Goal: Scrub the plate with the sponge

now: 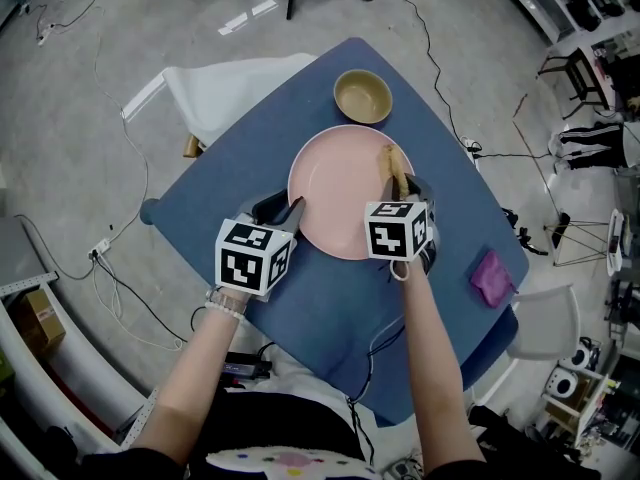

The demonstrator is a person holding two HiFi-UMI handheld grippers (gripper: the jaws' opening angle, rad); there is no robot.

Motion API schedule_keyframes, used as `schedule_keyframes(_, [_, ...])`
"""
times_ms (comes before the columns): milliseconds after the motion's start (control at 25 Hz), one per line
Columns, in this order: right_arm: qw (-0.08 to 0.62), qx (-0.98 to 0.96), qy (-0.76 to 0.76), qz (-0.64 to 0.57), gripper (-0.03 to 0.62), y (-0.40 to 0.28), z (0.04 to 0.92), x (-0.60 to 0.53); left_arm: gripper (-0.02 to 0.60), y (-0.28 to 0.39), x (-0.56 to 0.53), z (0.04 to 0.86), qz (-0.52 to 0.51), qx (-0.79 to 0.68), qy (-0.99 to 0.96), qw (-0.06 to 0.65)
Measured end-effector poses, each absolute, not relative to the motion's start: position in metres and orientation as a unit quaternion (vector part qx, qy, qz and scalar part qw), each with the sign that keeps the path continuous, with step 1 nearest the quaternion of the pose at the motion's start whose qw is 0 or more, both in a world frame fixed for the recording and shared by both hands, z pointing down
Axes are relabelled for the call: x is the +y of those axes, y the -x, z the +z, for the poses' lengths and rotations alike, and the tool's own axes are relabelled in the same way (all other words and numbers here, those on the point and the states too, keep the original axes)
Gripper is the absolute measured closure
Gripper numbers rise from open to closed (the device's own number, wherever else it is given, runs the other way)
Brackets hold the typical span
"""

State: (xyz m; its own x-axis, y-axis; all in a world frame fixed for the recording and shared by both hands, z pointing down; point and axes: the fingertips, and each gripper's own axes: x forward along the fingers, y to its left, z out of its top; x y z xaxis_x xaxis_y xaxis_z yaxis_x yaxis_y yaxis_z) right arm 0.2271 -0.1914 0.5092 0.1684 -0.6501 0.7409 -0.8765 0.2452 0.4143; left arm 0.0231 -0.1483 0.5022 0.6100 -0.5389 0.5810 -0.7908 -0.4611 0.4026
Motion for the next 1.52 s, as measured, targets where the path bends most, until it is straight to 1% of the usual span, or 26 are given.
schedule_keyframes(240, [0.483, -0.644, -0.583, 0.112, 0.535, -0.219, 0.509, -0.202, 0.459, -0.023, -0.149, 0.501, 0.187, -0.396, -0.835, 0.334])
schedule_keyframes(720, [0.462, -0.682, -0.561, 0.086, 0.536, -0.193, 0.51, -0.218, 0.459, -0.025, -0.148, 0.502, 0.188, -0.397, -0.835, 0.332])
schedule_keyframes(960, [0.444, -0.712, -0.538, 0.083, 0.536, -0.167, 0.508, -0.225, 0.459, -0.024, -0.148, 0.502, 0.188, -0.397, -0.835, 0.332])
schedule_keyframes(1520, [0.439, -0.773, -0.454, 0.056, 0.536, -0.105, 0.509, -0.21, 0.457, -0.022, -0.148, 0.502, 0.185, -0.398, -0.834, 0.334])
